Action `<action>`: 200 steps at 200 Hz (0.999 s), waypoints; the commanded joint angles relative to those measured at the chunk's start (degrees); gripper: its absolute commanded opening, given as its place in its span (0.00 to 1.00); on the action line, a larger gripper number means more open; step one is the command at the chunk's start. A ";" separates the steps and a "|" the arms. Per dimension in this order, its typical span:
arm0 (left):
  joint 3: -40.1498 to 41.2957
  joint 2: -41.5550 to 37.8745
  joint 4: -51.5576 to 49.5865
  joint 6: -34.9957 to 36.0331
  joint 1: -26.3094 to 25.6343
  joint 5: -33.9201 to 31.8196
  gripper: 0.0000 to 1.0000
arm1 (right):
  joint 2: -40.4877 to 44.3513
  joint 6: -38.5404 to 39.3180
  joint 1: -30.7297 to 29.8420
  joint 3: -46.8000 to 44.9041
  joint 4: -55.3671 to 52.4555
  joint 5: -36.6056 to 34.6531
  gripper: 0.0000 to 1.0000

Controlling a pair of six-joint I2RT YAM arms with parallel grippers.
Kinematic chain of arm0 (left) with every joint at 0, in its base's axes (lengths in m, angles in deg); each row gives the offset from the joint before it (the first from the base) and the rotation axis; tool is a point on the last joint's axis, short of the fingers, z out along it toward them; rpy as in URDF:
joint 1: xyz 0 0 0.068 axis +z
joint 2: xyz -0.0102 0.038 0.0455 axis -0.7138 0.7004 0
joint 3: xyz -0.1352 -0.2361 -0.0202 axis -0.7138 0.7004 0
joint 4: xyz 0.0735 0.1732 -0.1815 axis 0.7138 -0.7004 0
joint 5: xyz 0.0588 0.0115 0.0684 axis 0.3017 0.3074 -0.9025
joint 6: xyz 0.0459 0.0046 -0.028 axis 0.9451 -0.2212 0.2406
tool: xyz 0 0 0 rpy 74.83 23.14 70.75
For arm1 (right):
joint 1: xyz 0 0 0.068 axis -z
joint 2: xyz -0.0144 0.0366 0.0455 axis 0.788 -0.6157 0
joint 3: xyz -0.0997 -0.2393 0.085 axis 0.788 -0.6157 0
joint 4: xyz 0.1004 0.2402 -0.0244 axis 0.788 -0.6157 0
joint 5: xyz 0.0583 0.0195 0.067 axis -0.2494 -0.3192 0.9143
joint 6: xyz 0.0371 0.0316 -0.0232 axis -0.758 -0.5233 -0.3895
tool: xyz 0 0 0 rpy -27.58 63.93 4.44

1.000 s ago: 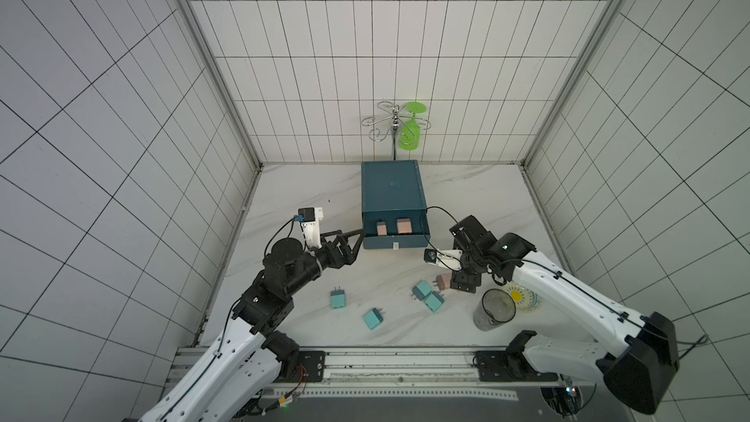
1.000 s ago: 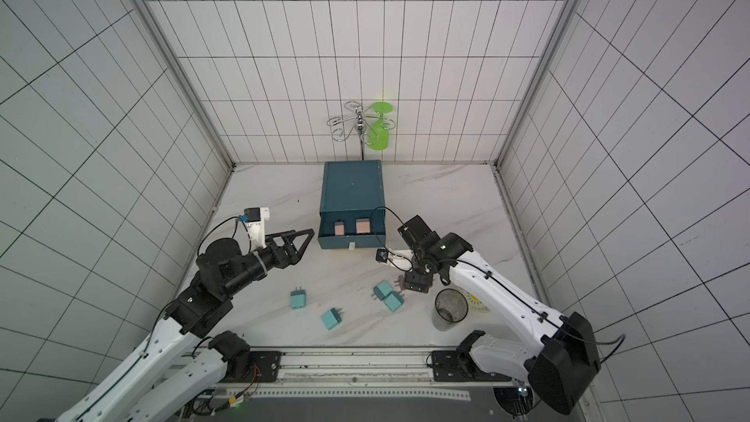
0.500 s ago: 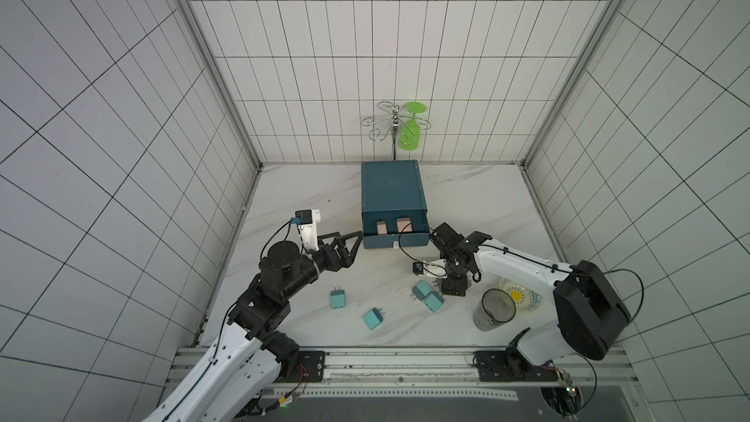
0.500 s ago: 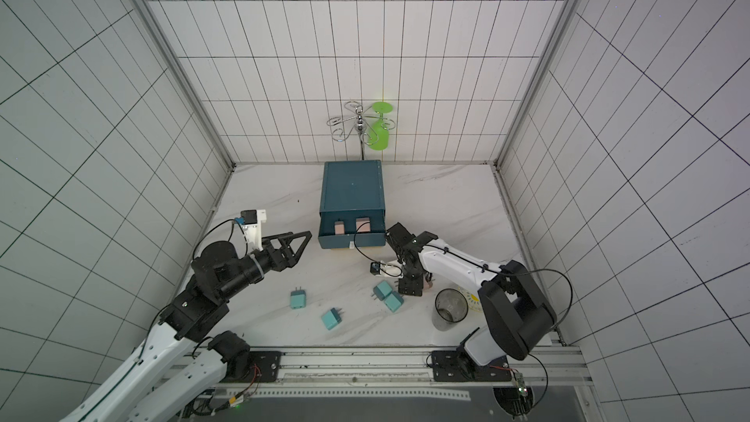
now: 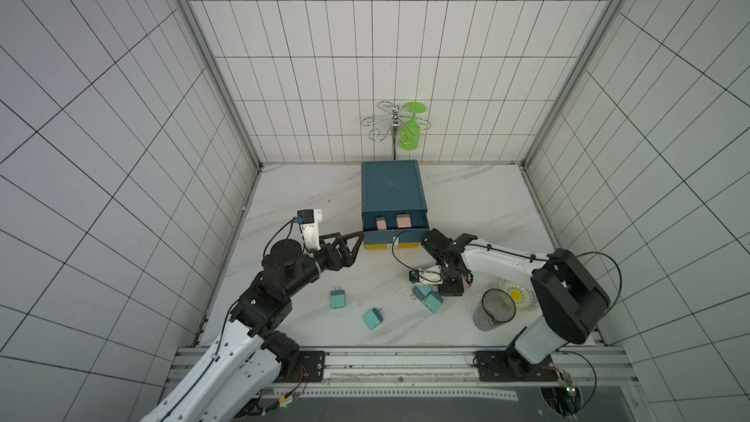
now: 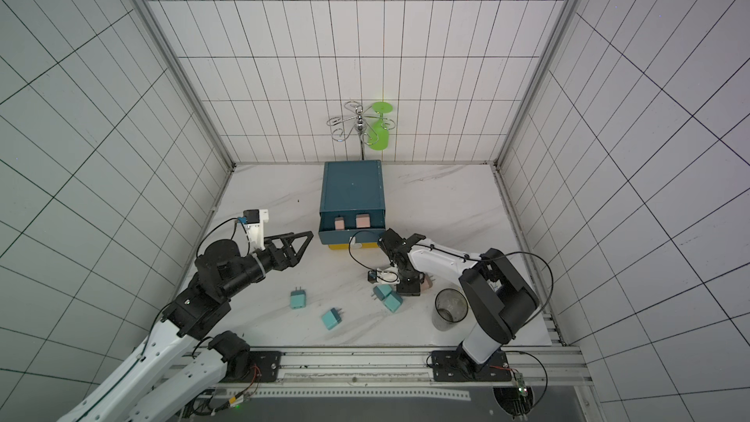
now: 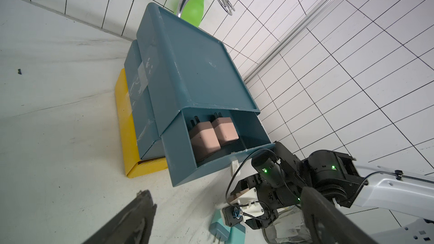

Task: Place the plugs into the drawer by color
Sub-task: Pick up the plug from the center of the board, then place the plug in the drawer.

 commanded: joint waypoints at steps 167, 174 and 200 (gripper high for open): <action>-0.54 7.16 2.87 0.61 0.18 0.79 0.99 | 28.08 -21.90 -5.44 16.15 -1.64 14.71 0.06; -0.60 7.50 2.79 0.76 0.21 0.58 0.99 | 27.78 -24.90 -5.53 17.25 -0.21 14.51 0.07; -0.64 10.07 3.34 0.96 0.21 0.94 0.99 | 25.33 -34.13 -5.55 22.86 4.86 15.08 0.06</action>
